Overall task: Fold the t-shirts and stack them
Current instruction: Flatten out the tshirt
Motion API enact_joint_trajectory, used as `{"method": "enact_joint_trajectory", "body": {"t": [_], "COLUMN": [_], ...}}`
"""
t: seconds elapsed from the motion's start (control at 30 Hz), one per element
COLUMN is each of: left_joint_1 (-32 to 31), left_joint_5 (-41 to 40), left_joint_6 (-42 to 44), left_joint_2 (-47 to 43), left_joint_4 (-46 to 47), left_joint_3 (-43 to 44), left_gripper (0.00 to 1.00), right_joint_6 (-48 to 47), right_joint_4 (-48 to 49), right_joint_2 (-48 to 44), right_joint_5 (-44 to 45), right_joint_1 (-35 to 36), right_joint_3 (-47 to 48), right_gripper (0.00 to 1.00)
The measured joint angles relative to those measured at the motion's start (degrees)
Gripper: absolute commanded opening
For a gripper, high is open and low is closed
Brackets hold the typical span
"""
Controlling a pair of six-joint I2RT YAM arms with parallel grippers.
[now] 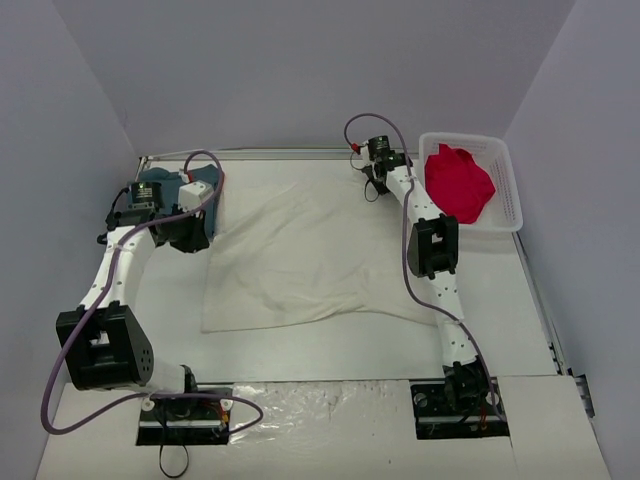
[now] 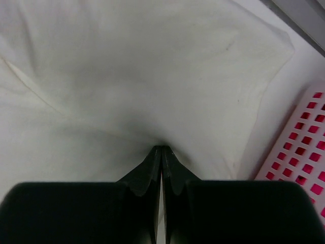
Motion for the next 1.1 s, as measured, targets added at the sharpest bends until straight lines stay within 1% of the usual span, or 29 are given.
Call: {"method": "enact_joint_trajectory", "body": {"t": [0.2, 0.33, 0.5, 0.57, 0.67, 0.7, 0.77, 0.8, 0.83, 0.9, 0.93, 1.0, 1.03, 1.1], "left_joint_1": [-0.15, -0.74, -1.38, -1.46, -1.6, -1.64, -1.75, -1.81, -1.88, -1.88, -1.88, -1.92, -1.92, -1.97], "left_joint_5": [-0.37, -0.76, -1.49, -1.62, -1.77, -1.81, -1.84, -1.86, -1.88, -1.88, -1.88, -1.88, -1.84, -1.64], "left_joint_6": [-0.57, -0.85, -0.85, -0.85, -0.85, -0.85, -0.83, -0.83, -0.83, -0.83, -0.83, -0.81, -0.81, -0.74], "left_joint_2": [2.49, 4.55, 4.85, 4.85, 4.85, 4.85, 4.85, 4.85, 4.85, 4.83, 4.76, 4.39, 4.13, 3.34], "left_joint_4": [0.07, 0.07, 0.04, 0.04, 0.04, 0.04, 0.04, 0.04, 0.04, 0.04, 0.07, 0.07, 0.09, 0.11], "left_joint_3": [0.42, 0.68, 0.68, 0.68, 0.68, 0.68, 0.68, 0.68, 0.66, 0.68, 0.68, 0.68, 0.66, 0.44], "left_gripper": [0.03, 0.03, 0.02, 0.02, 0.02, 0.02, 0.02, 0.02, 0.02, 0.02, 0.02, 0.02, 0.02, 0.02], "right_joint_6": [-0.63, -1.64, -2.67, -2.91, -3.43, -3.43, -3.21, -3.08, -2.97, -2.56, -2.32, -1.84, -1.49, -0.85], "right_joint_4": [3.41, 5.25, 7.13, 8.09, 11.15, 11.78, 11.89, 11.74, 11.54, 11.1, 10.45, 9.99, 10.45, 10.99], "right_joint_2": [1.81, 2.86, 3.54, 3.52, 1.42, 0.48, -1.38, -2.75, -4.15, -8.2, -10.67, -17.75, -20.26, -28.11], "right_joint_5": [3.58, 5.7, 7.21, 7.17, 6.67, 6.23, 4.92, 4.11, 3.61, 2.56, 1.95, 0.81, 0.48, -0.92], "right_joint_1": [-2.47, -2.51, -2.21, -2.16, -1.79, -1.81, -1.64, -1.33, -0.96, 0.2, 0.98, 2.67, 3.23, 4.31], "right_joint_3": [1.49, 2.29, 2.78, 2.25, -1.75, -3.21, -5.77, -7.37, -9.03, -13.14, -15.04, -19.19, -20.28, -26.32], "right_gripper": [0.0, 0.0, 0.0, 0.08, 0.09, 0.1, 0.16, 0.21, 0.32, 0.39, 0.48, 0.51, 0.51, 0.51]}}
